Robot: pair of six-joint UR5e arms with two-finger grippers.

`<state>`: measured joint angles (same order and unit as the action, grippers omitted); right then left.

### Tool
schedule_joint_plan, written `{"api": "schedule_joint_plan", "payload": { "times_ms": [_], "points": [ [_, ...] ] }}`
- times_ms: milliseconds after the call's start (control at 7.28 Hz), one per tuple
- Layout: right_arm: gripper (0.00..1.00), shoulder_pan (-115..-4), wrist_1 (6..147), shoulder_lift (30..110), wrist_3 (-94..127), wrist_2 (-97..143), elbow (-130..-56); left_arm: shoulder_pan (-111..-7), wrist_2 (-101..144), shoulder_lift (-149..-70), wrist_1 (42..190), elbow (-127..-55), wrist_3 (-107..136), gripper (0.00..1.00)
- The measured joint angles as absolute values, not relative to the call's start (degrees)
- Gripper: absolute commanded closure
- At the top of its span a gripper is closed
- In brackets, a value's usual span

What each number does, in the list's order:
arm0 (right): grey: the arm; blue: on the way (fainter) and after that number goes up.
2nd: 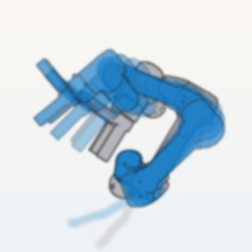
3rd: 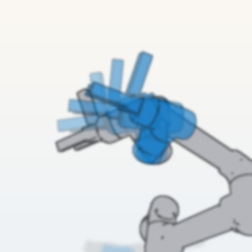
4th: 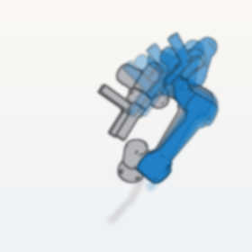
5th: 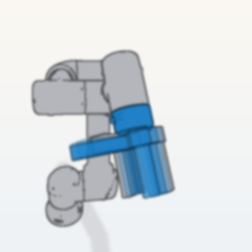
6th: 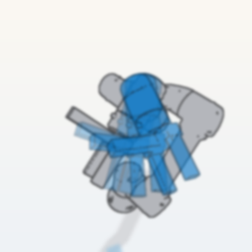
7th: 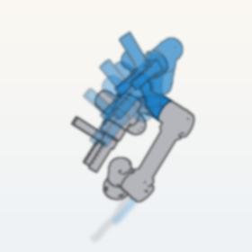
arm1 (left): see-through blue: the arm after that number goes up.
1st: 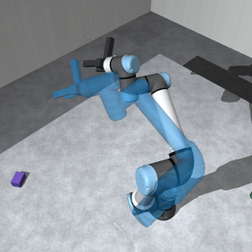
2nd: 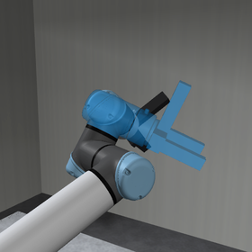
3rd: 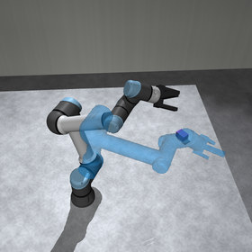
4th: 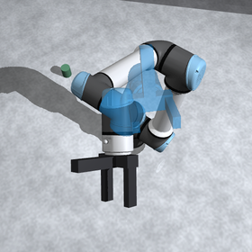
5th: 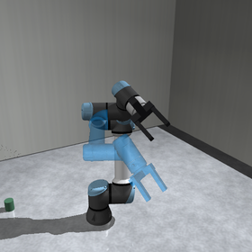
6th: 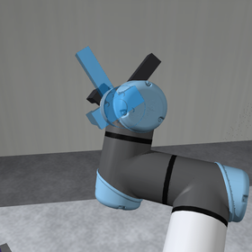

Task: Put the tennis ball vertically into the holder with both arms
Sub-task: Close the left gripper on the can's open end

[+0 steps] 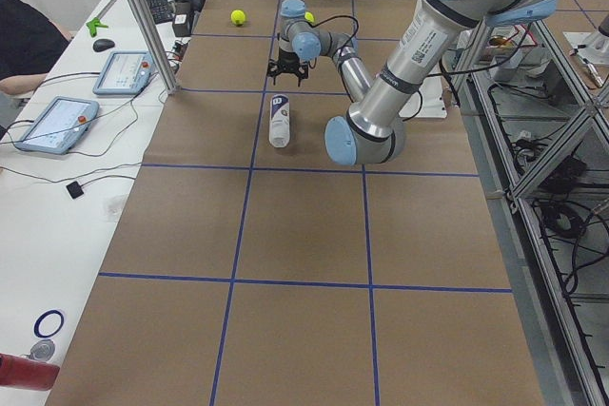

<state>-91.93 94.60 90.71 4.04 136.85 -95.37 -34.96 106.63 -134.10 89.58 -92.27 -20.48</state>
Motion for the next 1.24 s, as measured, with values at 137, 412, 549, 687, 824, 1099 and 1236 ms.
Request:
{"api": "schedule_joint_plan", "payload": {
  "times_ms": [137,412,549,687,824,1099,1236],
  "points": [
    [0.01,-91.93,94.61,90.71,4.04,136.85,-95.37,-35.0,106.01,-134.4,91.08,-90.42,-20.94,0.01],
    [0.01,-91.93,94.58,90.7,4.04,136.85,-95.36,-35.05,105.51,-135.82,92.69,-87.18,-20.96,0.01],
    [0.01,-91.93,94.57,90.7,4.02,136.83,-95.36,-35.06,105.43,-136.24,92.88,-86.44,-20.91,0.01],
    [0.01,-91.93,94.57,90.7,3.99,136.79,-95.36,-35.06,105.4,-136.43,92.97,-85.72,-20.92,0.01],
    [0.01,-91.93,94.57,90.7,3.97,136.79,-95.36,-34.97,105.39,-136.58,93.03,-84.69,-20.97,0.01],
    [0.01,-91.93,94.57,90.7,3.96,136.78,-95.36,-34.84,105.38,-136.8,93.07,-83.11,-21.06,0.01],
    [0.01,-91.93,94.57,90.7,3.96,136.77,-95.36,-34.79,105.38,-136.82,93.1,-82.74,-21.08,0.01]
  ]
}}
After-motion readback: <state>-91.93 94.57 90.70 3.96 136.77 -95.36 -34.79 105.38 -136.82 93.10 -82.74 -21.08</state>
